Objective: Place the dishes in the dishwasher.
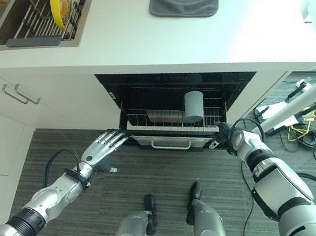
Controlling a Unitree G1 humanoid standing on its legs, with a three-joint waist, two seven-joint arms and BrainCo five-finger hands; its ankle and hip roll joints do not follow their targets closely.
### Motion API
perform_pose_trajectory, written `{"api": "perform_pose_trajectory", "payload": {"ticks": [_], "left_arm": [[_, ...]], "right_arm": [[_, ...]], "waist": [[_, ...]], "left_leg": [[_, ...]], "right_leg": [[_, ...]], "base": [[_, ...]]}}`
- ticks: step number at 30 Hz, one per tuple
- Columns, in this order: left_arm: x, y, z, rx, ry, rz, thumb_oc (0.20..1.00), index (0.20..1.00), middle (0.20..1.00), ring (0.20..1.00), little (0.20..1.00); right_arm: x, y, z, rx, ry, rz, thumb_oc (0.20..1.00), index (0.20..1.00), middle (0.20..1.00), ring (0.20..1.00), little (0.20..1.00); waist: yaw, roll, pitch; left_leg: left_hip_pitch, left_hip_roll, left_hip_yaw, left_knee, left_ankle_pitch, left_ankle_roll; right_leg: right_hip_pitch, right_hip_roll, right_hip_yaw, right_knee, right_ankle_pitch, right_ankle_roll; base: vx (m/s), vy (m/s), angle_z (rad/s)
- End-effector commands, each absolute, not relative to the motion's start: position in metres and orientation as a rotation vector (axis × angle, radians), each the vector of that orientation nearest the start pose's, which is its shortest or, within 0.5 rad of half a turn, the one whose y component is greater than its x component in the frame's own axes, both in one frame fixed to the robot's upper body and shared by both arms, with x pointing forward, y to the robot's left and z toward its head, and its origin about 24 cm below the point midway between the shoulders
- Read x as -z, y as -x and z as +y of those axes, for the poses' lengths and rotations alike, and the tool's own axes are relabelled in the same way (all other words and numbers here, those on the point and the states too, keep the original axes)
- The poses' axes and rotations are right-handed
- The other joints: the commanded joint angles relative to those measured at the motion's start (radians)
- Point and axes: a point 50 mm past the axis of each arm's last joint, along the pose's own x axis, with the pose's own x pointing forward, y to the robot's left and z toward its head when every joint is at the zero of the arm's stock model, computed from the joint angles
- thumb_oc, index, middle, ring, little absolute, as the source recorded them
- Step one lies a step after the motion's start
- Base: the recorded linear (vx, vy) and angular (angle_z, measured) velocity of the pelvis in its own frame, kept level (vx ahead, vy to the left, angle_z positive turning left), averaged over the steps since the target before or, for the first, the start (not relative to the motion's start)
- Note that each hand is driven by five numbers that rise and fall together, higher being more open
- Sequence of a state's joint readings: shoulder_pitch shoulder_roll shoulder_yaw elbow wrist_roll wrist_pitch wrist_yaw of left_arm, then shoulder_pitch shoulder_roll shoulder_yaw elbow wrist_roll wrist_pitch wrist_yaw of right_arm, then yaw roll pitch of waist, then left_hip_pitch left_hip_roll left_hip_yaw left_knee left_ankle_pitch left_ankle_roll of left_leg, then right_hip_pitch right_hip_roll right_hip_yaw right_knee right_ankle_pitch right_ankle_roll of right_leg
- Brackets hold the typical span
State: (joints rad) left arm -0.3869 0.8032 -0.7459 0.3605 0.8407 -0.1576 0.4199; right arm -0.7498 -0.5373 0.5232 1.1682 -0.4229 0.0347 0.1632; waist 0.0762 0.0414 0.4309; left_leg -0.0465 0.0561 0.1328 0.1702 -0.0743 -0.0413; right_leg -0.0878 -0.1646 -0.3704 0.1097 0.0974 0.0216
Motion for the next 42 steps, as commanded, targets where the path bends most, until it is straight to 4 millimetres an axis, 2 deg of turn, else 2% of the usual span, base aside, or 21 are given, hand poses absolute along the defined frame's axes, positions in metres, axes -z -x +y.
{"api": "perform_pose_trajectory", "payload": {"ticks": [1,7,16,18,20,22,29,31,33,35,37,38,41,42], "left_arm": [[-0.047,-0.278,0.187,0.383,-1.623,-0.529,1.000,1.000,1.000,1.000,1.000],[-0.026,-0.263,0.186,0.400,-1.613,-0.494,1.000,1.000,1.000,1.000,1.000],[-0.002,-0.247,0.191,0.417,-1.597,-0.436,1.000,1.000,1.000,1.000,1.000],[0.004,-0.243,0.190,0.416,-1.591,-0.425,1.000,1.000,1.000,1.000,1.000],[0.018,-0.234,0.190,0.412,-1.584,-0.405,1.000,1.000,1.000,1.000,1.000],[0.024,-0.230,0.189,0.405,-1.579,-0.398,1.000,1.000,1.000,1.000,1.000],[0.038,-0.222,0.189,0.379,-1.569,-0.363,1.000,1.000,1.000,1.000,1.000],[0.041,-0.220,0.189,0.378,-1.565,-0.354,1.000,1.000,1.000,1.000,1.000],[0.042,-0.220,0.189,0.371,-1.565,-0.341,1.000,1.000,1.000,1.000,1.000],[0.039,-0.222,0.194,0.350,-1.566,-0.320,1.000,1.000,1.000,1.000,1.000],[0.035,-0.221,0.200,0.325,-1.561,-0.293,1.000,1.000,1.000,1.000,1.000],[0.033,-0.220,0.204,0.306,-1.558,-0.269,1.000,1.000,1.000,1.000,1.000],[0.032,-0.216,0.211,0.282,-1.549,-0.227,1.000,1.000,1.000,1.000,1.000],[0.033,-0.214,0.212,0.280,-1.548,-0.217,1.000,1.000,1.000,1.000,1.000]], "right_arm": [[0.007,-0.320,-0.276,-0.304,1.171,0.793,1.000,1.000,1.000,1.000,1.000],[0.040,-0.298,-0.259,-0.364,1.090,0.820,1.000,1.000,1.000,1.000,1.000],[0.064,-0.278,-0.240,-0.424,1.032,0.806,1.000,1.000,1.000,1.000,1.000],[0.073,-0.270,-0.236,-0.455,1.025,0.818,1.000,1.000,1.000,1.000,1.000],[0.091,-0.250,-0.226,-0.499,0.997,0.847,1.000,1.000,1.000,1.000,1.000],[0.100,-0.238,-0.223,-0.508,0.970,0.870,1.000,1.000,1.000,1.000,1.000],[0.116,-0.210,-0.222,-0.505,0.925,0.873,1.000,1.000,1.000,1.000,1.000],[0.115,-0.210,-0.221,-0.469,0.897,0.821,1.000,1.000,1.000,1.000,1.000],[0.107,-0.220,-0.218,-0.404,0.848,0.711,1.000,1.000,1.000,1.000,1.000],[0.083,-0.240,-0.212,-0.297,0.704,0.503,1.000,1.000,1.000,1.000,1.000],[0.052,-0.261,-0.204,-0.238,0.504,0.334,1.000,1.000,1.000,1.000,1.000],[0.027,-0.270,-0.198,-0.219,0.348,0.202,1.000,1.000,1.000,1.000,1.000],[-0.013,-0.272,-0.193,-0.237,0.009,-0.003,1.000,1.000,1.000,1.000,1.000],[-0.021,-0.271,-0.192,-0.242,-0.044,-0.053,1.000,1.000,1.000,1.000,1.000]], "waist": [[0.027,0.035,0.018],[0.035,0.023,-0.032],[0.025,0.009,-0.077],[0.020,0.007,-0.085],[0.011,0.005,-0.100],[0.007,0.005,-0.107],[-0.014,0.006,-0.131],[-0.018,0.005,-0.137],[-0.023,0.003,-0.143],[-0.034,-0.003,-0.149],[-0.050,-0.008,-0.156],[-0.065,-0.011,-0.160],[-0.093,-0.011,-0.168],[-0.099,-0.010,-0.171]], "left_leg": [[-0.034,0.066,0.077,-0.037,0.062,0.009],[0.004,0.064,0.076,-0.056,0.055,0.012],[0.036,0.069,0.084,-0.061,0.043,0.014],[0.042,0.070,0.088,-0.064,0.040,0.015],[0.058,0.068,0.095,-0.075,0.039,0.015],[0.066,0.066,0.100,-0.083,0.038,0.015],[0.086,0.062,0.114,-0.109,0.034,0.020],[0.092,0.061,0.115,-0.112,0.032,0.021],[0.098,0.062,0.118,-0.114,0.030,0.021],[0.106,0.065,0.125,-0.116,0.029,0.021],[0.113,0.067,0.131,-0.117,0.028,0.020],[0.118,0.068,0.136,-0.117,0.026,0.020],[0.128,0.066,0.140,-0.115,0.022,0.025],[0.130,0.065,0.140,-0.114,0.020,0.026]], "right_leg": [[0.043,-0.081,0.042,0.129,-0.173,0.104],[0.090,-0.068,0.041,0.102,-0.184,0.102],[0.123,-0.054,0.053,0.092,-0.203,0.096],[0.128,-0.053,0.054,0.089,-0.205,0.096],[0.139,-0.051,0.055,0.074,-0.201,0.096],[0.145,-0.051,0.053,0.061,-0.196,0.098],[0.148,-0.049,0.055,0.052,-0.199,0.101],[0.151,-0.048,0.056,0.051,-0.199,0.101],[0.154,-0.047,0.057,0.048,-0.199,0.101],[0.156,-0.046,0.060,0.048,-0.199,0.103],[0.158,-0.043,0.067,0.047,-0.200,0.102],[0.159,-0.041,0.074,0.046,-0.202,0.099],[0.157,-0.038,0.088,0.054,-0.209,0.095],[0.157,-0.038,0.090,0.057,-0.212,0.094]], "base": [[0.05,-0.013,0.12],[0.07,-0.003,0.04],[0.04,-0.001,-0.01],[0.01,0.019,-0.01],[0.02,0.052,-0.05],[0.00,0.041,-0.10],[-0.02,0.032,-0.06],[0.00,0.000,0.00],[0.00,0.000,-0.02],[0.00,-0.006,-0.11],[0.01,0.004,-0.10],[0.02,0.017,-0.08],[0.02,0.028,-0.10],[0.02,0.021,-0.21]]}}
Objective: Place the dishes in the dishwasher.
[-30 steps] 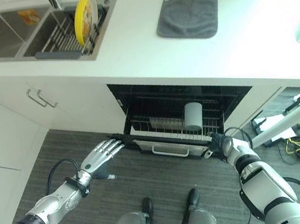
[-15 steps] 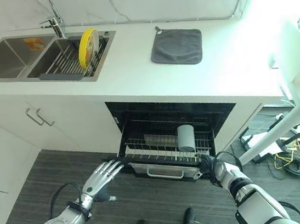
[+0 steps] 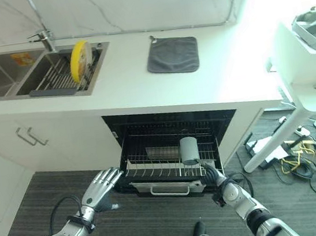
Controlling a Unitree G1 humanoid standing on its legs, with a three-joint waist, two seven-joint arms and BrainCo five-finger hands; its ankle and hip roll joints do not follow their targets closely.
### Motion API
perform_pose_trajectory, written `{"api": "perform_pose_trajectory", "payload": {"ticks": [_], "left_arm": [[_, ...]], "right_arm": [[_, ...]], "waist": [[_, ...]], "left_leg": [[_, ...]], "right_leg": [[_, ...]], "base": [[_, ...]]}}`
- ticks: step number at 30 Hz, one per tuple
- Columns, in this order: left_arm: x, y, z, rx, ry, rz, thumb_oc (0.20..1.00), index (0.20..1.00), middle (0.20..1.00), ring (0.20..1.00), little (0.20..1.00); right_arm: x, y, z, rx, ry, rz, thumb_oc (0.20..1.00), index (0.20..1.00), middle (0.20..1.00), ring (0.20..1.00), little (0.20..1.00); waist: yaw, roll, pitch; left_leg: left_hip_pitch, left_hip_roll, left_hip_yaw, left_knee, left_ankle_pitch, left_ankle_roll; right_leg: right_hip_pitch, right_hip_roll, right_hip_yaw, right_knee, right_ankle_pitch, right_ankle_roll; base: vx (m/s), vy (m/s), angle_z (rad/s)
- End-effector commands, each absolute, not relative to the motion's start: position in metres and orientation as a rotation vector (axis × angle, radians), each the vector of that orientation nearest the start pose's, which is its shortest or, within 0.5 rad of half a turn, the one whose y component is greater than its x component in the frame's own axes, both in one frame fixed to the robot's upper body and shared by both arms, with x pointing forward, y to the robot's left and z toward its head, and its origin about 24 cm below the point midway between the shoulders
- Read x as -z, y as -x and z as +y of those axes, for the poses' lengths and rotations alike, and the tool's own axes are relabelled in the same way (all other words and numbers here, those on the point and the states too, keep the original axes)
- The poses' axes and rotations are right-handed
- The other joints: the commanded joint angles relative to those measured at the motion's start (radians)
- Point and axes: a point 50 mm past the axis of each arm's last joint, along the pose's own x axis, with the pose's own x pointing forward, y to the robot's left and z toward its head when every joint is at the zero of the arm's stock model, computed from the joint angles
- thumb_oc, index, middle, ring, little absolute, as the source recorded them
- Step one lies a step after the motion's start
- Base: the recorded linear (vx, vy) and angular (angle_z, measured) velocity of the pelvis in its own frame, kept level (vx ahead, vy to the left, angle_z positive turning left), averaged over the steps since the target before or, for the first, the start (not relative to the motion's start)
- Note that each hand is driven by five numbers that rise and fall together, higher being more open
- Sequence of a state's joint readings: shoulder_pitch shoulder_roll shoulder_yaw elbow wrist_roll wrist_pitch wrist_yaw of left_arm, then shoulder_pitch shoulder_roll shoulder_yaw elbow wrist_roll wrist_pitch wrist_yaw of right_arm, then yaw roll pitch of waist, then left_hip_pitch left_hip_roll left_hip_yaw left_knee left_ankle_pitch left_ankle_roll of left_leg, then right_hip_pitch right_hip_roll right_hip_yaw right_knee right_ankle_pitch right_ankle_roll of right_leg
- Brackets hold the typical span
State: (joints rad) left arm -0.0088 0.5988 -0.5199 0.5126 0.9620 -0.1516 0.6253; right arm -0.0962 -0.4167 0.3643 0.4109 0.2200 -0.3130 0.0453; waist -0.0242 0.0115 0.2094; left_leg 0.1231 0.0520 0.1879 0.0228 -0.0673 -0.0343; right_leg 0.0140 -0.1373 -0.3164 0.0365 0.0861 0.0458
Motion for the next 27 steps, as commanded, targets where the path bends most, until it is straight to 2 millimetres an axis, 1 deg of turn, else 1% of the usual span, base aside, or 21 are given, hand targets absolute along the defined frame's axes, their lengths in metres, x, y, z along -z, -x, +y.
{"api": "perform_pose_trajectory", "payload": {"ticks": [1,2,4,5,7,9,11,12,13,14,15,16,17,18,19,20,21,23,25,27], "left_arm": [[0.034,-0.214,0.212,0.279,-1.546,-0.211,1.000,1.000,1.000,1.000,1.000],[0.035,-0.212,0.212,0.277,-1.541,-0.202,1.000,1.000,1.000,1.000,1.000],[0.036,-0.211,0.212,0.274,-1.532,-0.191,1.000,1.000,1.000,1.000,1.000],[0.036,-0.211,0.212,0.267,-1.522,-0.181,1.000,1.000,1.000,1.000,1.000],[0.036,-0.211,0.212,0.252,-1.500,-0.163,1.000,1.000,1.000,1.000,1.000],[0.033,-0.214,0.213,0.212,-1.422,-0.122,1.000,1.000,1.000,1.000,1.000],[0.031,-0.216,0.211,0.155,-1.166,-0.059,1.000,1.000,1.000,1.000,1.000],[0.027,-0.218,0.208,0.134,-0.988,-0.031,1.000,1.000,1.000,1.000,1.000],[0.024,-0.219,0.208,0.073,-0.652,0.037,1.000,1.000,1.000,1.000,1.000],[0.024,-0.218,0.207,0.017,-0.435,0.068,1.000,1.000,1.000,1.000,1.000],[0.029,-0.212,0.207,-0.059,-0.150,0.106,1.000,1.000,1.000,1.000,1.000],[0.029,-0.211,0.207,-0.081,-0.082,0.107,1.000,1.000,1.000,1.000,1.000],[0.029,-0.208,0.210,-0.132,0.084,0.107,1.000,1.000,1.000,1.000,1.000],[0.029,-0.206,0.211,-0.155,0.154,0.115,1.000,1.000,1.000,1.000,1.000],[0.027,-0.205,0.211,-0.164,0.219,0.106,1.000,1.000,1.000,1.000,1.000],[0.023,-0.204,0.211,-0.159,0.237,0.086,1.000,1.000,1.000,1.000,1.000],[0.020,-0.205,0.211,-0.153,0.231,0.077,1.000,1.000,1.000,1.000,1.000],[0.005,-0.208,0.213,-0.101,0.227,0.013,1.000,1.000,1.000,1.000,1.000],[-0.006,-0.213,0.216,-0.082,0.206,-0.036,1.000,1.000,1.000,1.000,1.000],[-0.021,-0.218,0.219,-0.055,0.153,-0.105,1.000,1.000,1.000,1.000,1.000]], "right_arm": [[-0.026,-0.270,-0.191,-0.250,-0.075,-0.085,1.000,1.000,1.000,1.000,1.000],[-0.037,-0.268,-0.190,-0.263,-0.123,-0.157,1.000,1.000,1.000,1.000,1.000],[-0.052,-0.267,-0.187,-0.294,-0.165,-0.246,1.000,1.000,1.000,1.000,1.000],[-0.063,-0.266,-0.185,-0.338,-0.267,-0.294,1.000,1.000,1.000,1.000,1.000],[-0.074,-0.266,-0.181,-0.378,-0.367,-0.350,1.000,1.000,1.000,1.000,1.000],[-0.086,-0.266,-0.173,-0.441,-0.416,-0.393,1.000,1.000,1.000,1.000,1.000],[-0.095,-0.265,-0.161,-0.510,-0.408,-0.413,1.000,1.000,1.000,1.000,1.000],[-0.098,-0.264,-0.158,-0.525,-0.399,-0.411,1.000,1.000,1.000,1.000,1.000],[-0.098,-0.261,-0.157,-0.525,-0.399,-0.400,1.000,1.000,1.000,1.000,1.000],[-0.097,-0.259,-0.158,-0.520,-0.411,-0.388,1.000,1.000,1.000,1.000,1.000],[-0.089,-0.253,-0.160,-0.509,-0.429,-0.365,1.000,1.000,1.000,1.000,1.000],[-0.088,-0.252,-0.160,-0.503,-0.433,-0.358,1.000,1.000,1.000,1.000,1.000],[-0.083,-0.247,-0.164,-0.489,-0.438,-0.348,1.000,1.000,1.000,1.000,1.000],[-0.080,-0.243,-0.168,-0.480,-0.453,-0.346,1.000,1.000,1.000,1.000,1.000],[-0.076,-0.237,-0.173,-0.464,-0.479,-0.344,1.000,1.000,1.000,1.000,1.000],[-0.074,-0.233,-0.178,-0.453,-0.488,-0.346,1.000,1.000,1.000,1.000,1.000],[-0.073,-0.231,-0.180,-0.447,-0.484,-0.348,1.000,1.000,1.000,1.000,1.000],[-0.072,-0.224,-0.189,-0.434,-0.452,-0.360,1.000,1.000,1.000,1.000,1.000],[-0.074,-0.225,-0.190,-0.429,-0.398,-0.364,1.000,1.000,1.000,1.000,1.000],[-0.081,-0.229,-0.191,-0.429,-0.317,-0.381,1.000,1.000,1.000,1.000,1.000]], "waist": [[-0.003,0.020,0.050],[-0.009,0.022,0.047],[-0.014,0.025,0.043],[-0.017,0.027,0.041],[-0.018,0.030,0.033],[-0.012,0.032,0.023],[0.005,0.031,0.006],[0.011,0.029,-0.001],[0.016,0.025,-0.008],[0.019,0.022,-0.010],[0.020,0.014,-0.016],[0.020,0.012,-0.017],[0.017,0.003,-0.021],[0.016,-0.001,-0.023],[0.014,-0.008,-0.024],[0.011,-0.011,-0.025],[0.009,-0.012,-0.026],[0.004,-0.014,-0.028],[0.005,-0.014,-0.031],[0.010,-0.014,-0.028]], "left_leg": [[-0.037,0.068,0.085,0.034,0.012,0.020],[-0.033,0.067,0.085,0.035,0.010,0.021],[-0.026,0.064,0.084,0.034,0.007,0.021],[-0.021,0.063,0.084,0.032,0.007,0.021],[-0.013,0.065,0.086,0.021,0.012,0.017],[-0.004,0.068,0.083,-0.011,0.031,0.007],[0.000,0.074,0.074,-0.051,0.061,-0.012],[-0.002,0.074,0.065,-0.052,0.062,-0.015],[-0.007,0.076,0.061,-0.043,0.061,-0.017],[-0.007,0.078,0.062,-0.038,0.059,-0.015],[-0.006,0.079,0.068,-0.030,0.055,-0.013],[-0.005,0.080,0.069,-0.030,0.055,-0.013],[-0.002,0.081,0.075,-0.028,0.053,-0.013],[-0.001,0.081,0.074,-0.027,0.051,-0.012],[-0.003,0.082,0.073,-0.021,0.048,-0.012],[-0.005,0.083,0.072,-0.016,0.045,-0.012],[-0.006,0.083,0.071,-0.015,0.044,-0.011],[-0.006,0.080,0.063,-0.009,0.037,-0.009],[-0.008,0.070,0.053,0.010,0.020,-0.004],[-0.015,0.053,0.046,0.063,-0.013,0.008]], "right_leg": [[0.055,-0.065,0.038,0.133,-0.203,0.069],[0.057,-0.065,0.039,0.136,-0.206,0.067],[0.063,-0.066,0.039,0.136,-0.211,0.065],[0.068,-0.067,0.037,0.136,-0.212,0.064],[0.077,-0.069,0.030,0.134,-0.215,0.064],[0.092,-0.070,0.016,0.119,-0.212,0.066],[0.111,-0.067,-0.001,0.092,-0.204,0.067],[0.113,-0.066,-0.003,0.088,-0.201,0.067],[0.112,-0.066,-0.007,0.091,-0.201,0.064],[0.114,-0.066,-0.011,0.091,-0.199,0.061],[0.118,-0.064,-0.014,0.086,-0.193,0.057],[0.119,-0.064,-0.014,0.083,-0.191,0.056],[0.121,-0.061,-0.014,0.077,-0.185,0.054],[0.120,-0.059,-0.012,0.076,-0.182,0.054],[0.118,-0.058,-0.008,0.079,-0.181,0.055],[0.115,-0.056,-0.006,0.084,-0.183,0.055],[0.114,-0.055,-0.004,0.085,-0.184,0.055],[0.114,-0.047,0.004,0.090,-0.193,0.051],[0.116,-0.043,0.011,0.088,-0.197,0.048],[0.116,-0.056,0.015,0.097,-0.193,0.047]], "base": [[0.02,0.027,-0.22],[0.03,0.027,-0.17],[0.04,0.032,-0.02],[0.03,0.030,-0.01],[0.00,0.000,0.00],[-0.01,-0.005,0.09],[-0.01,-0.033,0.05],[-0.01,-0.035,0.06],[-0.01,-0.022,0.06],[-0.03,-0.016,0.08],[-0.04,-0.011,0.12],[-0.05,-0.024,0.14],[-0.04,-0.031,0.12],[-0.05,-0.048,0.02],[-0.05,-0.045,-0.04],[-0.05,-0.035,-0.03],[-0.05,-0.018,-0.01],[-0.04,0.019,-0.03],[-0.01,0.118,-0.06],[0.02,0.229,-0.06]]}}
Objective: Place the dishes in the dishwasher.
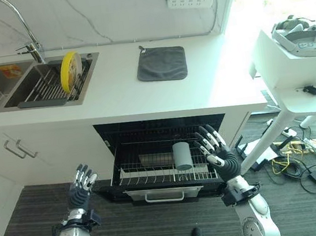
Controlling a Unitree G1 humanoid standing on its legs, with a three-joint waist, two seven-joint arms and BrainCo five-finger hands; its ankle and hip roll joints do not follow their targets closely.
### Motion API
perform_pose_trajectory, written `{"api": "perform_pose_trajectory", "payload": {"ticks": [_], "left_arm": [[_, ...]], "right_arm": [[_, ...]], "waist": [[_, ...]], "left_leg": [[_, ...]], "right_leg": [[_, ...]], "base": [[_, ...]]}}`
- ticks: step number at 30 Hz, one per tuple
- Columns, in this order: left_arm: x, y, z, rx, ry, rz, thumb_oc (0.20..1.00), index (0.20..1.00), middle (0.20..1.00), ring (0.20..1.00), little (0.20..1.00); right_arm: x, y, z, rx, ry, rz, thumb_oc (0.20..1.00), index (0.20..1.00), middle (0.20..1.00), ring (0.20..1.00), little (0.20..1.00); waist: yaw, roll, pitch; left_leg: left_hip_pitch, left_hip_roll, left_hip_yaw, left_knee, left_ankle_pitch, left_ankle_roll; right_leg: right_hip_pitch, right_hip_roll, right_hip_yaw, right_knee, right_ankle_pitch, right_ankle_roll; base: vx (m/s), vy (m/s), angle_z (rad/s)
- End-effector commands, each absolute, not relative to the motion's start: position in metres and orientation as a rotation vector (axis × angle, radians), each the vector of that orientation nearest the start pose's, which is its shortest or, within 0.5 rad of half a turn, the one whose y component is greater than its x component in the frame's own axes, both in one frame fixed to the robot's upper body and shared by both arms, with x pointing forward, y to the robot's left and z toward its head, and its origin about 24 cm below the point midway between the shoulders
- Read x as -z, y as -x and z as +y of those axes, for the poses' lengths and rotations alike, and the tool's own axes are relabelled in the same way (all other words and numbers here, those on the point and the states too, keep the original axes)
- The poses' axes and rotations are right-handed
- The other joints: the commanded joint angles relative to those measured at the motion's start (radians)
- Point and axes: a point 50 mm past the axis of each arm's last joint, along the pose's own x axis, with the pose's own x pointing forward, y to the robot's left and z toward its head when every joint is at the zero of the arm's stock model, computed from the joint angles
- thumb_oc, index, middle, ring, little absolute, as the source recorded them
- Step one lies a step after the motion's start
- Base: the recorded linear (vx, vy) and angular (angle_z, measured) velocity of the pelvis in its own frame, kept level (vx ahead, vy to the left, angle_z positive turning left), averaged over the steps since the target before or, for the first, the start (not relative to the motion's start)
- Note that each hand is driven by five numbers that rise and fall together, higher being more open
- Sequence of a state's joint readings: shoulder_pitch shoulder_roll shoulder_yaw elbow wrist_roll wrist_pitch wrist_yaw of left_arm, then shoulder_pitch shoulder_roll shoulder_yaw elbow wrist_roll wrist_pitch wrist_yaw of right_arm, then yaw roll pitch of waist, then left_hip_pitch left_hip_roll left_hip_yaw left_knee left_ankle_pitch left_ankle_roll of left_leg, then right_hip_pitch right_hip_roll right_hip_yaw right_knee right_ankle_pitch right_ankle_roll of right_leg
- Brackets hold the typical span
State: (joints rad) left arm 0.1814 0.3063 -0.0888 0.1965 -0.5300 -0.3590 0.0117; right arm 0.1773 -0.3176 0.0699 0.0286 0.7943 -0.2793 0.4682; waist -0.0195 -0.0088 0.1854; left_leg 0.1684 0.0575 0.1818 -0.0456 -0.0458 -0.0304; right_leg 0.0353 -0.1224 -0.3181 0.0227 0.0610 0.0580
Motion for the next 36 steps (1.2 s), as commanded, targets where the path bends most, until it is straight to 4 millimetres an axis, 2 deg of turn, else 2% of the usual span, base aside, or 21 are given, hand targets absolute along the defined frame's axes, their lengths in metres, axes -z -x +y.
{"api": "perform_pose_trajectory", "payload": {"ticks": [1,3,6,7,9,12,13,14,15,16,17,19,20,22,23,24,27,31,33,35,36], "left_arm": [[-0.024,-0.219,0.220,-0.050,0.139,-0.124,1.000,1.000,1.000,1.000,1.000],[-0.030,-0.220,0.221,-0.043,0.123,-0.147,1.000,1.000,1.000,1.000,1.000],[-0.053,-0.226,0.224,-0.027,0.026,-0.244,1.000,1.000,1.000,1.000,1.000],[-0.059,-0.227,0.224,-0.022,-0.013,-0.268,1.000,1.000,1.000,1.000,1.000],[-0.070,-0.230,0.227,-0.028,-0.059,-0.306,1.000,1.000,1.000,1.000,1.000],[-0.092,-0.233,0.233,-0.035,-0.095,-0.393,1.000,1.000,1.000,1.000,1.000],[-0.100,-0.230,0.236,-0.040,-0.115,-0.423,1.000,1.000,1.000,1.000,1.000],[-0.104,-0.230,0.238,-0.046,-0.131,-0.437,1.000,1.000,1.000,1.000,1.000],[-0.104,-0.231,0.238,-0.035,-0.146,-0.445,1.000,1.000,1.000,1.000,1.000],[-0.107,-0.230,0.237,-0.020,-0.149,-0.459,1.000,1.000,1.000,1.000,1.000],[-0.107,-0.229,0.236,-0.010,-0.144,-0.467,1.000,1.000,1.000,1.000,1.000],[-0.106,-0.229,0.229,0.021,-0.128,-0.497,1.000,1.000,1.000,1.000,1.000],[-0.106,-0.228,0.228,0.009,-0.130,-0.506,1.000,1.000,1.000,1.000,1.000],[-0.111,-0.229,0.228,-0.007,-0.116,-0.524,1.000,1.000,1.000,1.000,1.000],[-0.115,-0.231,0.229,-0.012,-0.116,-0.538,1.000,1.000,1.000,1.000,1.000],[-0.116,-0.232,0.228,-0.006,-0.121,-0.540,1.000,1.000,1.000,1.000,1.000],[-0.116,-0.236,0.224,0.030,-0.155,-0.549,1.000,1.000,1.000,1.000,1.000],[-0.117,-0.236,0.214,0.119,-0.224,-0.548,1.000,1.000,1.000,1.000,1.000],[-0.119,-0.236,0.212,0.139,-0.284,-0.543,1.000,1.000,1.000,1.000,1.000],[-0.121,-0.234,0.216,0.122,-0.301,-0.538,1.000,1.000,1.000,1.000,1.000],[-0.123,-0.234,0.216,0.124,-0.309,-0.542,1.000,1.000,1.000,1.000,1.000]], "right_arm": [[-0.084,-0.231,-0.191,-0.423,-0.298,-0.391,1.000,1.000,1.000,1.000,1.000],[-0.088,-0.233,-0.191,-0.409,-0.270,-0.407,1.000,1.000,1.000,1.000,1.000],[-0.103,-0.236,-0.191,-0.353,-0.179,-0.485,1.000,1.000,1.000,1.000,1.000],[-0.105,-0.235,-0.191,-0.345,-0.163,-0.495,1.000,1.000,1.000,1.000,1.000],[-0.108,-0.234,-0.192,-0.342,-0.155,-0.503,1.000,1.000,1.000,1.000,1.000],[-0.113,-0.231,-0.197,-0.358,-0.155,-0.503,1.000,1.000,1.000,1.000,1.000],[-0.114,-0.230,-0.202,-0.362,-0.162,-0.515,1.000,1.000,1.000,1.000,1.000],[-0.113,-0.231,-0.204,-0.367,-0.173,-0.517,1.000,1.000,1.000,1.000,1.000],[-0.114,-0.231,-0.208,-0.371,-0.204,-0.511,1.000,1.000,1.000,1.000,1.000],[-0.112,-0.230,-0.211,-0.370,-0.244,-0.502,1.000,1.000,1.000,1.000,1.000],[-0.111,-0.230,-0.213,-0.362,-0.269,-0.495,1.000,1.000,1.000,1.000,1.000],[-0.109,-0.236,-0.217,-0.314,-0.262,-0.500,1.000,1.000,1.000,1.000,1.000],[-0.109,-0.240,-0.214,-0.316,-0.255,-0.507,1.000,1.000,1.000,1.000,1.000],[-0.113,-0.242,-0.212,-0.315,-0.223,-0.514,1.000,1.000,1.000,1.000,1.000],[-0.116,-0.242,-0.212,-0.312,-0.191,-0.511,1.000,1.000,1.000,1.000,1.000],[-0.117,-0.241,-0.213,-0.302,-0.189,-0.505,1.000,1.000,1.000,1.000,1.000],[-0.117,-0.239,-0.220,-0.258,-0.198,-0.500,1.000,1.000,1.000,1.000,1.000],[-0.110,-0.233,-0.223,-0.201,-0.253,-0.510,1.000,1.000,1.000,1.000,1.000],[-0.109,-0.232,-0.221,-0.207,-0.279,-0.507,1.000,1.000,1.000,1.000,1.000],[-0.110,-0.233,-0.215,-0.240,-0.284,-0.508,1.000,1.000,1.000,1.000,1.000],[-0.111,-0.235,-0.214,-0.243,-0.279,-0.505,1.000,1.000,1.000,1.000,1.000]], "waist": [[0.008,0.006,-0.003],[0.013,0.008,-0.001],[0.022,0.014,0.000],[0.020,0.016,0.004],[0.019,0.021,0.007],[0.010,0.022,0.013],[0.013,0.018,0.016],[0.015,0.018,0.012],[0.006,0.009,0.010],[0.000,0.006,0.014],[0.000,0.002,0.019],[0.020,-0.002,0.046],[0.028,0.000,0.048],[0.017,0.012,0.036],[0.009,0.027,0.033],[0.006,0.033,0.030],[-0.022,0.048,0.019],[-0.027,0.044,0.018],[-0.012,0.037,0.021],[0.017,0.040,0.030],[0.021,0.044,0.031]], "left_leg": [[-0.060,0.043,0.053,0.139,-0.040,0.010],[-0.057,0.032,0.052,0.136,-0.045,0.020],[-0.040,-0.029,0.041,0.085,-0.048,0.060],[-0.036,-0.034,0.046,0.079,-0.052,0.066],[-0.041,-0.036,0.067,0.075,-0.055,0.079],[-0.052,-0.062,0.074,0.059,-0.056,0.102],[-0.053,-0.077,0.080,0.060,-0.057,0.101],[-0.063,-0.075,0.092,0.088,-0.068,0.093],[-0.075,-0.095,0.080,0.141,-0.098,0.102],[-0.091,-0.096,0.091,0.212,-0.127,0.098],[-0.111,-0.087,0.101,0.283,-0.141,0.087],[-0.216,-0.066,0.018,0.477,-0.070,0.026],[-0.227,-0.048,0.000,0.467,-0.049,0.013],[-0.203,0.049,-0.009,0.330,0.018,-0.018],[-0.185,0.115,-0.057,0.194,0.090,-0.047],[-0.180,0.132,-0.084,0.157,0.106,-0.059],[-0.128,0.128,-0.047,0.095,0.062,-0.061],[-0.101,0.036,-0.042,0.108,0.000,-0.004],[-0.088,-0.007,0.003,0.097,-0.022,0.026],[-0.056,-0.021,0.098,0.061,-0.030,0.046],[-0.053,-0.023,0.109,0.048,-0.028,0.056]], "right_leg": [[0.095,-0.077,0.016,0.114,-0.166,0.037],[0.097,-0.086,0.015,0.117,-0.160,0.042],[0.044,-0.148,0.033,0.161,-0.056,0.095],[0.028,-0.153,0.041,0.193,-0.054,0.100],[0.002,-0.125,0.035,0.264,-0.077,0.097],[-0.043,0.008,0.034,0.379,-0.138,0.071],[-0.041,0.027,0.008,0.357,-0.140,0.065],[-0.015,0.040,-0.007,0.302,-0.182,0.037],[-0.021,0.057,0.018,0.272,-0.180,0.032],[-0.011,0.065,0.016,0.254,-0.219,0.004],[0.003,0.059,0.007,0.242,-0.238,-0.015],[0.032,0.056,0.037,0.209,-0.235,-0.048],[0.038,0.051,0.054,0.195,-0.224,-0.048],[0.042,0.037,0.074,0.185,-0.229,-0.037],[0.048,0.017,0.106,0.182,-0.239,-0.025],[0.052,0.002,0.121,0.181,-0.241,-0.016],[0.048,-0.062,0.106,0.186,-0.231,0.023],[0.029,-0.150,0.113,0.168,-0.126,0.085],[0.006,-0.187,0.073,0.178,-0.047,0.102],[-0.023,-0.189,-0.035,0.261,-0.029,0.120],[-0.032,-0.160,-0.044,0.288,-0.056,0.111]], "base": [[0.03,0.230,-0.04],[0.04,0.235,0.01],[0.02,0.344,-0.14],[-0.03,0.257,-0.18],[-0.05,0.171,-0.18],[-0.07,0.140,-0.30],[-0.04,0.009,-0.20],[-0.02,-0.072,0.03],[0.00,-0.094,0.08],[0.02,-0.053,0.22],[0.02,0.020,0.45],[0.01,0.173,0.42],[0.05,0.396,0.17],[0.13,0.631,-0.16],[0.19,0.770,-0.50],[0.20,0.758,-0.53],[0.16,0.657,-0.39],[0.12,0.474,0.09],[0.06,0.412,-0.09],[0.01,0.420,-0.75],[-0.02,0.334,-1.50]]}}
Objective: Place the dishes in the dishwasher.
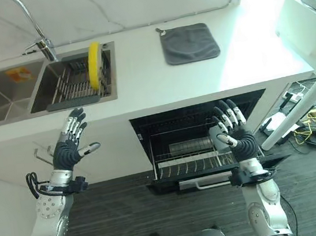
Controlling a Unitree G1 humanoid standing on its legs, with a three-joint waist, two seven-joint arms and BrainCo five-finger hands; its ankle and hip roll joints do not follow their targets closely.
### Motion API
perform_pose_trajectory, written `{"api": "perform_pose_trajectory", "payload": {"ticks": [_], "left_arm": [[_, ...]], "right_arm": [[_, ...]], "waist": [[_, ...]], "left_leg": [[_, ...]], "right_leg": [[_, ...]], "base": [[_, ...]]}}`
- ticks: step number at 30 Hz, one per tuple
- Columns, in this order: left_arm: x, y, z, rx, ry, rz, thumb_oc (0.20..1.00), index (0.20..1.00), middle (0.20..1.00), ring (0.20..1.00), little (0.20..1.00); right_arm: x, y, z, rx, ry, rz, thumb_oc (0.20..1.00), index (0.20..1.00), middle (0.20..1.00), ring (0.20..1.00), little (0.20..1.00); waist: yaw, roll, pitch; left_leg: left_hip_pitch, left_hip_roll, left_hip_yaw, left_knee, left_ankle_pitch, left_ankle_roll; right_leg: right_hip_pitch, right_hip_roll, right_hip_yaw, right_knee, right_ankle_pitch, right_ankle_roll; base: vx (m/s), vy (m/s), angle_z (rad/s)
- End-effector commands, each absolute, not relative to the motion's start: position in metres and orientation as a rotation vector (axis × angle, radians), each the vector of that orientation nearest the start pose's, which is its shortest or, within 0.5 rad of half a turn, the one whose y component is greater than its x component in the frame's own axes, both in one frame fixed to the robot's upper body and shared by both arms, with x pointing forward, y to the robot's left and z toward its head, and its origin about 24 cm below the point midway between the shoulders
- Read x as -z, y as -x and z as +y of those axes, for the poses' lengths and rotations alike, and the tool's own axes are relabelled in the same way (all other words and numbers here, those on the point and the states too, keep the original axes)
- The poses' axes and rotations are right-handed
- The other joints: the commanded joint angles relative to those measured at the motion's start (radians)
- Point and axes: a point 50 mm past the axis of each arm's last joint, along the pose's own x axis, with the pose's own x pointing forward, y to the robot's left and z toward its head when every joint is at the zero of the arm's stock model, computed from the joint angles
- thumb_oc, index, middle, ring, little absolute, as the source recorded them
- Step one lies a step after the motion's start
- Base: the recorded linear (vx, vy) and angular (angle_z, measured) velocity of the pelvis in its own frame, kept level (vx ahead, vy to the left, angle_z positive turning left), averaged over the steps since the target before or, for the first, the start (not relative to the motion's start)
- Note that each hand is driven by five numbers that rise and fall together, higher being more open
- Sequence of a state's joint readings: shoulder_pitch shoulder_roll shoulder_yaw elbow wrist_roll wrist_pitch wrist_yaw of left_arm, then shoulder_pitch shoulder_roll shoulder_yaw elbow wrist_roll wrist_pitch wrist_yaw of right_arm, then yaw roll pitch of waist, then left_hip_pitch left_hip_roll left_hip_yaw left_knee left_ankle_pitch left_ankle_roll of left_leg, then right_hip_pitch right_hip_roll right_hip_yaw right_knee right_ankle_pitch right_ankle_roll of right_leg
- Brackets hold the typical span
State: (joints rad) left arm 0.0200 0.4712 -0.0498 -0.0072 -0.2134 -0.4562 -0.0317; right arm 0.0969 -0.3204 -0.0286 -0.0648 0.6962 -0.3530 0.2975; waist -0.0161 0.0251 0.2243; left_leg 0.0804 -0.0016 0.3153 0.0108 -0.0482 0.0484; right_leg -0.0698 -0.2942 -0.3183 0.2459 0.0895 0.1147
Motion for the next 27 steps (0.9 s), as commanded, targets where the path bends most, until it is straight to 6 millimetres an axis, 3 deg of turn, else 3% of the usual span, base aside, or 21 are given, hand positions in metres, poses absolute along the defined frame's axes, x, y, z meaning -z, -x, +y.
{"api": "perform_pose_trajectory", "payload": {"ticks": [1,3,6,7,8,10,11,12,13,14,15,16,18,19,20,23,25,26,27], "left_arm": [[-0.125,-0.235,0.216,0.131,-0.304,-0.544,1.000,1.000,1.000,1.000,1.000],[-0.126,-0.234,0.217,0.130,-0.285,-0.543,1.000,1.000,1.000,1.000,1.000],[-0.125,-0.234,0.215,0.137,-0.279,-0.544,1.000,1.000,1.000,1.000,1.000],[-0.123,-0.235,0.214,0.142,-0.281,-0.546,1.000,1.000,1.000,1.000,1.000],[-0.122,-0.236,0.213,0.144,-0.280,-0.548,1.000,1.000,1.000,1.000,1.000],[-0.122,-0.238,0.208,0.145,-0.266,-0.566,1.000,1.000,1.000,1.000,1.000],[-0.121,-0.238,0.207,0.149,-0.260,-0.564,1.000,1.000,1.000,1.000,1.000],[-0.119,-0.240,0.205,0.153,-0.251,-0.559,1.000,1.000,1.000,1.000,1.000],[-0.119,-0.241,0.205,0.154,-0.244,-0.559,1.000,1.000,1.000,1.000,1.000],[-0.118,-0.240,0.205,0.147,-0.244,-0.556,1.000,1.000,1.000,1.000,1.000],[-0.118,-0.239,0.205,0.141,-0.245,-0.556,1.000,1.000,1.000,1.000,1.000],[-0.118,-0.238,0.205,0.137,-0.239,-0.555,1.000,1.000,1.000,1.000,1.000],[-0.117,-0.237,0.207,0.114,-0.234,-0.543,1.000,1.000,1.000,1.000,1.000],[-0.116,-0.236,0.208,0.115,-0.237,-0.541,1.000,1.000,1.000,1.000,1.000],[-0.115,-0.235,0.209,0.116,-0.241,-0.543,1.000,1.000,1.000,1.000,1.000],[-0.116,-0.235,0.209,0.164,-0.257,-0.542,1.000,1.000,1.000,1.000,1.000],[-0.118,-0.238,0.202,0.209,-0.300,-0.545,1.000,1.000,1.000,1.000,1.000],[-0.121,-0.240,0.199,0.216,-0.334,-0.552,1.000,1.000,1.000,1.000,1.000],[-0.122,-0.241,0.199,0.215,-0.335,-0.553,1.000,1.000,1.000,1.000,1.000]], "right_arm": [[-0.112,-0.235,-0.214,-0.242,-0.274,-0.501,1.000,1.000,1.000,1.000,1.000],[-0.112,-0.234,-0.215,-0.247,-0.210,-0.496,1.000,1.000,1.000,1.000,1.000],[-0.113,-0.234,-0.223,-0.217,-0.202,-0.511,1.000,1.000,1.000,1.000,1.000],[-0.113,-0.233,-0.228,-0.202,-0.203,-0.512,1.000,1.000,1.000,1.000,1.000],[-0.113,-0.233,-0.232,-0.193,-0.202,-0.512,1.000,1.000,1.000,1.000,1.000],[-0.117,-0.232,-0.238,-0.182,-0.169,-0.521,1.000,1.000,1.000,1.000,1.000],[-0.117,-0.231,-0.240,-0.166,-0.146,-0.520,1.000,1.000,1.000,1.000,1.000],[-0.117,-0.232,-0.244,-0.146,-0.124,-0.518,1.000,1.000,1.000,1.000,1.000],[-0.117,-0.234,-0.244,-0.145,-0.126,-0.521,1.000,1.000,1.000,1.000,1.000],[-0.115,-0.237,-0.241,-0.153,-0.130,-0.518,1.000,1.000,1.000,1.000,1.000],[-0.115,-0.238,-0.238,-0.153,-0.117,-0.510,1.000,1.000,1.000,1.000,1.000],[-0.116,-0.238,-0.237,-0.155,-0.107,-0.507,1.000,1.000,1.000,1.000,1.000],[-0.114,-0.236,-0.236,-0.176,-0.094,-0.496,1.000,1.000,1.000,1.000,1.000],[-0.113,-0.234,-0.237,-0.179,-0.094,-0.494,1.000,1.000,1.000,1.000,1.000],[-0.114,-0.233,-0.239,-0.180,-0.096,-0.494,1.000,1.000,1.000,1.000,1.000],[-0.109,-0.227,-0.245,-0.135,-0.101,-0.483,1.000,1.000,1.000,1.000,1.000],[-0.107,-0.223,-0.248,-0.104,-0.144,-0.493,1.000,1.000,1.000,1.000,1.000],[-0.106,-0.221,-0.246,-0.111,-0.139,-0.499,1.000,1.000,1.000,1.000,1.000],[-0.106,-0.220,-0.246,-0.111,-0.139,-0.499,1.000,1.000,1.000,1.000,1.000]], "waist": [[0.013,0.010,-0.008],[0.011,-0.004,-0.010],[-0.009,-0.020,-0.008],[-0.023,-0.021,-0.010],[-0.027,-0.025,-0.012],[-0.041,-0.040,-0.009],[-0.042,-0.048,0.000],[-0.025,-0.058,0.028],[-0.019,-0.056,0.035],[-0.014,-0.049,0.036],[-0.014,-0.042,0.031],[-0.013,-0.032,0.032],[-0.003,-0.018,0.031],[0.001,-0.016,0.030],[0.000,-0.014,0.028],[-0.014,-0.002,0.007],[-0.019,-0.006,0.000],[-0.024,-0.004,-0.001],[-0.022,-0.003,-0.002]], "left_leg": [[0.031,0.028,-0.031,-0.011,-0.029,-0.013],[0.027,-0.006,-0.033,-0.027,-0.029,0.005],[0.030,-0.042,-0.071,-0.034,-0.035,0.015],[0.025,-0.040,-0.074,-0.024,-0.036,0.007],[0.020,-0.041,-0.066,-0.001,-0.047,0.004],[-0.007,-0.037,-0.019,0.165,-0.124,-0.005],[-0.043,-0.020,-0.020,0.293,-0.111,-0.025],[-0.161,0.015,-0.072,0.514,-0.036,-0.081],[-0.200,0.012,-0.107,0.534,-0.011,-0.087],[-0.209,0.026,-0.125,0.478,0.009,-0.089],[-0.181,0.063,-0.119,0.342,0.023,-0.089],[-0.180,0.090,-0.143,0.251,0.069,-0.101],[-0.195,0.139,-0.247,0.100,0.170,-0.138],[-0.198,0.154,-0.271,0.067,0.192,-0.146],[-0.201,0.161,-0.272,0.058,0.192,-0.148],[-0.167,0.126,-0.233,0.060,0.108,-0.120],[-0.139,0.082,-0.227,0.067,0.066,-0.083],[-0.104,0.042,-0.208,0.051,0.047,-0.045],[-0.101,0.038,-0.204,0.048,0.045,-0.041]], "right_leg": [[0.065,0.056,-0.031,0.083,-0.114,0.046],[0.053,0.167,-0.044,0.105,-0.161,0.018],[0.025,0.225,0.002,0.085,-0.142,0.014],[0.047,0.263,0.026,0.040,-0.189,-0.017],[0.061,0.271,0.022,0.005,-0.202,-0.029],[0.076,0.253,0.008,-0.032,-0.227,-0.060],[0.087,0.249,0.014,-0.038,-0.231,-0.078],[0.114,0.241,0.025,-0.045,-0.234,-0.110],[0.119,0.245,0.052,-0.047,-0.230,-0.114],[0.129,0.251,0.084,-0.052,-0.232,-0.108],[0.140,0.249,0.100,-0.056,-0.239,-0.098],[0.151,0.254,0.119,-0.061,-0.245,-0.093],[0.184,0.248,0.184,-0.075,-0.262,-0.080],[0.196,0.239,0.203,-0.074,-0.270,-0.075],[0.203,0.230,0.210,-0.071,-0.277,-0.070],[0.216,0.167,0.206,-0.032,-0.296,-0.034],[0.187,0.126,0.188,0.011,-0.257,-0.010],[0.142,0.088,0.172,0.069,-0.195,0.014],[0.136,0.084,0.170,0.076,-0.189,0.016]], "base": [[-0.01,0.242,-1.25],[0.01,0.198,-0.29],[0.02,-0.005,0.19],[0.02,-0.112,0.21],[0.01,-0.135,0.36],[0.03,-0.115,0.32],[0.08,-0.108,0.09],[0.09,-0.036,0.12],[0.19,0.115,0.19],[0.29,0.310,-0.03],[0.34,0.371,-0.55],[0.36,0.390,-1.15],[0.46,0.470,-1.07],[0.47,0.497,-0.93],[0.49,0.556,-1.06],[0.52,0.597,-0.72],[0.35,0.483,-0.32],[0.30,0.465,-0.08],[0.28,0.466,0.11]]}}
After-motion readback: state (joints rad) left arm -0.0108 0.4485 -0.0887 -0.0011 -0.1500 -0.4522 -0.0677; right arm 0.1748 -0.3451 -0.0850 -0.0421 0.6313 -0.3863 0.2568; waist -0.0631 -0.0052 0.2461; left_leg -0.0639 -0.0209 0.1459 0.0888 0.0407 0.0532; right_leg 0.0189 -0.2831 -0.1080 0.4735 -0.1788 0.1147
